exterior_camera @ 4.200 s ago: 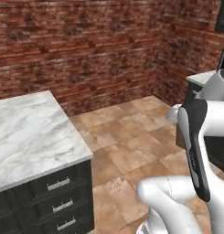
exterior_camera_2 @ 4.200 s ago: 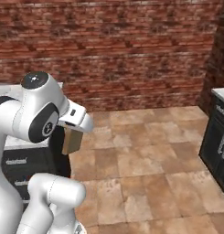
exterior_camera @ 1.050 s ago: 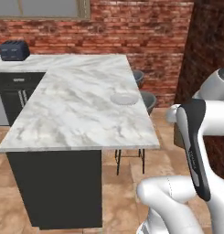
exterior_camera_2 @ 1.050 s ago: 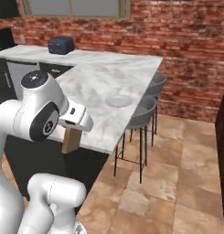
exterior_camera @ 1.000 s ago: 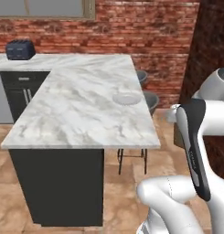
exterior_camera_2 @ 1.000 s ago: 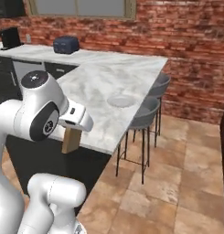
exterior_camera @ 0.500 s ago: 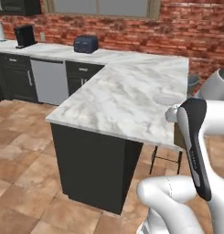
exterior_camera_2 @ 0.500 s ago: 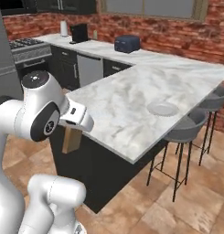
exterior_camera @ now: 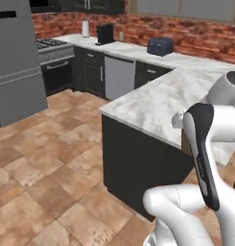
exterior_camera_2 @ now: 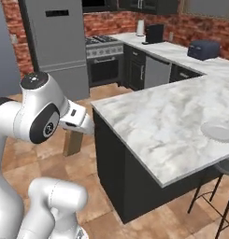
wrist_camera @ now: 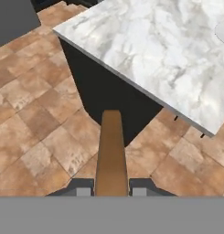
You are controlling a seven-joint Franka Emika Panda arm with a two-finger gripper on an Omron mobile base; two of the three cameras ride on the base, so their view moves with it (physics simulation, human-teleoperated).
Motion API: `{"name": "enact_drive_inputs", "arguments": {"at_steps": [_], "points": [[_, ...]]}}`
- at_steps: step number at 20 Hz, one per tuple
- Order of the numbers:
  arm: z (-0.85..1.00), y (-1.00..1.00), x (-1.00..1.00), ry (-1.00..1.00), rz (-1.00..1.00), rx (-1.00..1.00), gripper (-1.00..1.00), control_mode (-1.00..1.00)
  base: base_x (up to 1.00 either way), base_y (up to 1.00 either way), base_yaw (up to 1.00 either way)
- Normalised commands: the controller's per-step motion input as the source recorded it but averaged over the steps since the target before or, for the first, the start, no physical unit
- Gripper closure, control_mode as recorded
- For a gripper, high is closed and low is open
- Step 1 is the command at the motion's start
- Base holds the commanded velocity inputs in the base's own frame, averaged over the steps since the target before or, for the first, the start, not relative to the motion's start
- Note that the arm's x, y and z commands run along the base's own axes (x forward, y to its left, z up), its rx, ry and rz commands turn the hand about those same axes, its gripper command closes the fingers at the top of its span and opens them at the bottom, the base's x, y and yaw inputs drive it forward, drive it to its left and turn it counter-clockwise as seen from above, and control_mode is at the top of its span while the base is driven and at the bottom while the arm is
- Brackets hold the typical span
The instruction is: Start the toaster. Once the lever pops up, take the bread to the plate on the dining counter.
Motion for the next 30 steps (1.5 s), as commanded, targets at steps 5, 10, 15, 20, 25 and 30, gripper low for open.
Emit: {"name": "enact_drive_inputs", "arguments": {"at_steps": [5, 10, 15, 20, 25, 30], "points": [[0.0, 0.0, 0.0, 0.0, 0.0, 0.0, 1.0, 1.0, -0.31, -0.73, 0.33], [0.0, 0.0, 0.0, 0.0, 0.0, 0.0, 1.0, 1.0, -0.3, -0.8, 0.3], [0.0, 0.0, 0.0, 0.0, 0.0, 0.0, 1.0, 1.0, 0.01, -1.0, 0.28], [0.0, 0.0, 0.0, 0.0, 0.0, 0.0, 1.0, 1.0, 0.01, -0.95, 0.37], [0.0, 0.0, 0.0, 0.0, 0.0, 0.0, 1.0, 1.0, -0.02, -0.91, 0.44], [0.0, 0.0, 0.0, 0.0, 0.0, 0.0, 1.0, 1.0, -0.03, -0.85, 0.41]]}}
